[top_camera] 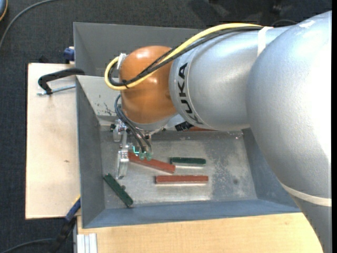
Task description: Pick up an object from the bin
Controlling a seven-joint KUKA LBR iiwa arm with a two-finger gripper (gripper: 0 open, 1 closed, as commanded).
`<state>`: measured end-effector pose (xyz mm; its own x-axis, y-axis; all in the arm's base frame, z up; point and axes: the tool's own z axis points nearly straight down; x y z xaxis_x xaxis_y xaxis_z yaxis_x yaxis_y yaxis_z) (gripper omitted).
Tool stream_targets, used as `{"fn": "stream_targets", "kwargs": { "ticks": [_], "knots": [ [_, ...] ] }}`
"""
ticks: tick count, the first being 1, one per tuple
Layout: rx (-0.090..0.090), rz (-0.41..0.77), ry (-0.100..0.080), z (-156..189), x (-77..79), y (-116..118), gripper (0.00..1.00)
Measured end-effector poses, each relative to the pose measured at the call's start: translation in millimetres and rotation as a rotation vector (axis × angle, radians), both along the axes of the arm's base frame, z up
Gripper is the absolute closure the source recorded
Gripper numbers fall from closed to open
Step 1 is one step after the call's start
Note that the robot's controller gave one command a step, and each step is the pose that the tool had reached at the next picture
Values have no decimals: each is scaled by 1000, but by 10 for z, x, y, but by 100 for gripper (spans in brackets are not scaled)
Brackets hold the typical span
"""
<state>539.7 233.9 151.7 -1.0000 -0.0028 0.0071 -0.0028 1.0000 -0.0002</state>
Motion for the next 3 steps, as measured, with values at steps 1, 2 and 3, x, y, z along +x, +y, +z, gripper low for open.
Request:
{"fn": "stream_targets", "kwargs": {
  "ticks": [1,2,3],
  "knots": [
    [1,-15,-11,-840,419,-440,0],
    [3,-13,-10,-804,410,-415,100],
    [7,-14,-20,666,442,-44,100]
  ]
}}
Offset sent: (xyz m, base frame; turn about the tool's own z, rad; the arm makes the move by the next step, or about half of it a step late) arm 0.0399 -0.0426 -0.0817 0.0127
